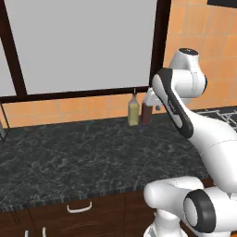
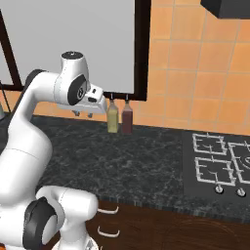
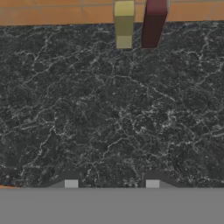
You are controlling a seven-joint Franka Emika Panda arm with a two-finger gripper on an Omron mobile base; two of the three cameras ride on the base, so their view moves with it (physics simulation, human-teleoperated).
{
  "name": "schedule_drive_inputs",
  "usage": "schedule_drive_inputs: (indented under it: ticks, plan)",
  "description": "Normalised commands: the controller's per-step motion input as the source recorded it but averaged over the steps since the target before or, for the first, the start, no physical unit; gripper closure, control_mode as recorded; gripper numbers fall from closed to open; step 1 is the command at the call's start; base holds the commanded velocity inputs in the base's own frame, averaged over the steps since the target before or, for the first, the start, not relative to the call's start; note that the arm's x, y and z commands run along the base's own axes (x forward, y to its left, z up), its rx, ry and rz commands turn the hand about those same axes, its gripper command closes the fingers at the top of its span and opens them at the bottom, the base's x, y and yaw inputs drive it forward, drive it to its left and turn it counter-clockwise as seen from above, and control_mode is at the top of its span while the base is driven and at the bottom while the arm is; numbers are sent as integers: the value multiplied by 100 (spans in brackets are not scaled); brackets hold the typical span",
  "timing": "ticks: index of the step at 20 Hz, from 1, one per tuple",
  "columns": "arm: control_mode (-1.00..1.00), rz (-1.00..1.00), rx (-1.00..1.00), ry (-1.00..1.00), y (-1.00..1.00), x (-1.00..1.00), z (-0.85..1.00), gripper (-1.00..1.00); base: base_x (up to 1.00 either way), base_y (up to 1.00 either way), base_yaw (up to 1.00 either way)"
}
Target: Take a straw from the drawer in front and place it inside the glass cup on the dining counter.
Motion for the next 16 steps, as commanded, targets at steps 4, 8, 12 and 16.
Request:
schedule_drive_inputs:
  ticks: [4,8,12,16]
  plan:
    - [100,0,0,0,0,-5,0,-100,-27,3,-1]
    - [100,0,0,0,0,0,0,-100,-72,42,-15]
    - [100,0,0,0,0,0,0,-100,-14,73,-45]
    - [100,0,0,0,0,0,0,-100,0,72,-61]
